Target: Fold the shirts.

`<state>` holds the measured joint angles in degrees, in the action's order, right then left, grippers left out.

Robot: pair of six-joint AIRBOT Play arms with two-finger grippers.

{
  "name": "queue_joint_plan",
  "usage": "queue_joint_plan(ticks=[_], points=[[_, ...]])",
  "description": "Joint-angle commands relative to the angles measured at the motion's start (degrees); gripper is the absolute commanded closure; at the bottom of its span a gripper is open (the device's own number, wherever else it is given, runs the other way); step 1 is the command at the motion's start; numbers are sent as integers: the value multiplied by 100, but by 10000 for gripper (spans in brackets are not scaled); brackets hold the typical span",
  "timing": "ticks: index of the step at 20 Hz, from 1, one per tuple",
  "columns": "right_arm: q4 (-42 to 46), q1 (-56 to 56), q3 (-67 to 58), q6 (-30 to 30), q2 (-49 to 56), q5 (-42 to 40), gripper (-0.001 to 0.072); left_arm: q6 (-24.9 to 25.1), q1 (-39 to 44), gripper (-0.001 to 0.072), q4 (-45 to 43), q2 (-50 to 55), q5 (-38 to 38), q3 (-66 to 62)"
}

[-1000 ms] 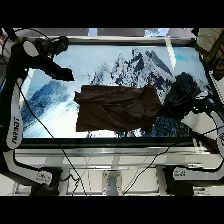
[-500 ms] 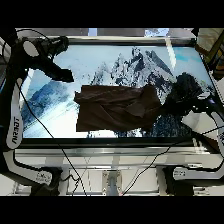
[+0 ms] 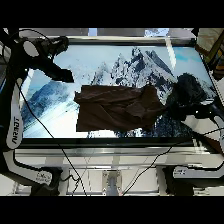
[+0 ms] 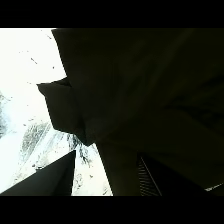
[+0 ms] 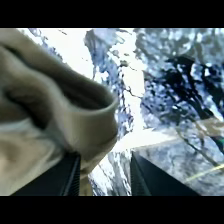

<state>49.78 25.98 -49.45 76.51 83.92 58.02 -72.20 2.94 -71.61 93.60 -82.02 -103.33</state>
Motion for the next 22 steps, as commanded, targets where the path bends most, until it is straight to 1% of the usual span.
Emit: queue_joint_plan(ticks=[1,3,4,6,7,9,10,12,15,16,19,22], points=[[-914,-48,428,-387,107,-304,383,-2,-4,308,2,4,7,2],[-1104,-208,461,-479,212,-575,384,-28,-4,308,2,4,-39,2],[-1182,-315,461,-481,214,-890,392,-42,-4,308,-2,4,-92,20],[-1425,-511,461,-531,214,-1379,432,-125,-7,308,-72,4,-199,210],[-1440,-588,461,-608,214,-1502,539,-234,-15,308,-103,4,-210,413],[-1379,-708,461,-614,214,-1609,688,-459,-66,306,-83,4,-236,1104],[-1340,-750,461,-632,214,-1620,688,-511,-109,297,-20,4,-326,1541],[-1294,-793,461,-852,212,-1615,688,-564,-238,282,345,4,-483,2374],[-1246,-813,461,-905,212,-1620,688,-562,-439,265,1432,2,-544,3211],[-1246,-813,461,-907,212,-1617,688,-562,-435,264,1550,2,-535,3344],[-1248,-813,461,-905,212,-1574,688,-564,-431,264,1390,2,-442,3611],[-1252,-813,461,-905,212,-1506,688,-564,-431,265,1320,2,-103,3987]])
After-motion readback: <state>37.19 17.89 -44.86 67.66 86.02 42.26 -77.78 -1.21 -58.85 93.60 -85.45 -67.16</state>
